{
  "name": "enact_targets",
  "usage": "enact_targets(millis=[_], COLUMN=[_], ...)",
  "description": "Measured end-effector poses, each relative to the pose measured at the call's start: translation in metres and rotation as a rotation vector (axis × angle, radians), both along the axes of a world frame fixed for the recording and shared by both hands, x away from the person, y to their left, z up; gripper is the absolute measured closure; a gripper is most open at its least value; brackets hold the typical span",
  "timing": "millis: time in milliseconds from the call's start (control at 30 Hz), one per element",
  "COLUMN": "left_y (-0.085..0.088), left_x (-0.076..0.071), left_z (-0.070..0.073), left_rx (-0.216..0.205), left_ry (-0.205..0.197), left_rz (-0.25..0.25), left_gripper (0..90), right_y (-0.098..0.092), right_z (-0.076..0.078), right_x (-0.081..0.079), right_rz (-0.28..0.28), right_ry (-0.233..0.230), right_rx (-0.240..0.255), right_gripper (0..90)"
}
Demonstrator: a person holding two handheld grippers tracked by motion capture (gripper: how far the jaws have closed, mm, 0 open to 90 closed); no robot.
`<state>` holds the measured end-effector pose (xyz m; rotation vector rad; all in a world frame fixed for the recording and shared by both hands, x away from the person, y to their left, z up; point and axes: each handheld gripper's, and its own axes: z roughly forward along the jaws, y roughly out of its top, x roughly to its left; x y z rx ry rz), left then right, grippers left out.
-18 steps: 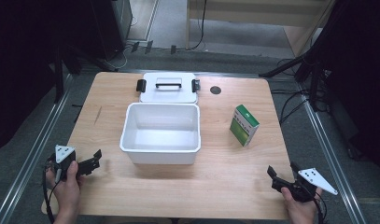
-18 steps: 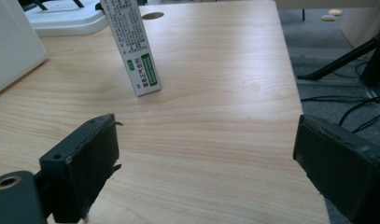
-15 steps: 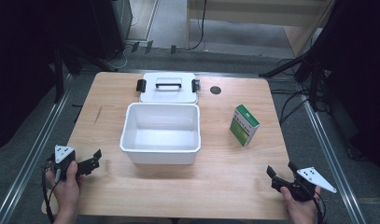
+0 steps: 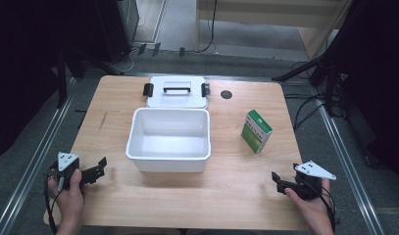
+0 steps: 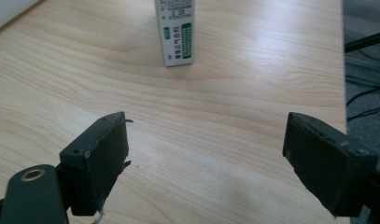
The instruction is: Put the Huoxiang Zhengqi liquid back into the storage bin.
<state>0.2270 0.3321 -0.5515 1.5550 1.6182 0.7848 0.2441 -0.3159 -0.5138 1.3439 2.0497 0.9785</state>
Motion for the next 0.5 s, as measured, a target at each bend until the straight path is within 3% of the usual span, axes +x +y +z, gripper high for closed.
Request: enact_targets(millis=[100,200,233,300,367,400,500], left_y=[0.001,0.001,0.001,0.001,0.001,0.001,0.001], left_x=[0.0,0.0,0.0,0.0,0.0,0.0,0.0], left_z=[0.0,0.0,0.0,0.0,0.0,0.0,0.0], left_rx=[-0.004,-0.005,-0.006,-0.007,-0.008,-0.008,-0.006], left_ry=[-0.003,-0.005,-0.006,-0.006,-0.004,-0.004,-0.004], left_rz=[0.001,0.002,0.002,0.002,0.001,0.001,0.004], left_gripper=[1.7,1.8,1.8,1.7,1.8,1.8,1.8], right_y=[0.005,0.015,0.022,0.027,0.03,0.035,0.042], right_z=[0.003,0.01,0.013,0.017,0.019,0.022,0.025], right_x=[0.005,0.015,0.02,0.025,0.028,0.032,0.039], right_rz=[0.02,0.057,0.071,0.085,0.094,0.104,0.123], right_ry=[0.025,0.08,0.122,0.149,0.167,0.196,0.244], right_rx=[-0.028,-0.083,-0.126,-0.165,-0.182,-0.217,-0.239], right_gripper=[14.1,14.0,14.0,14.0,13.9,13.9,13.9])
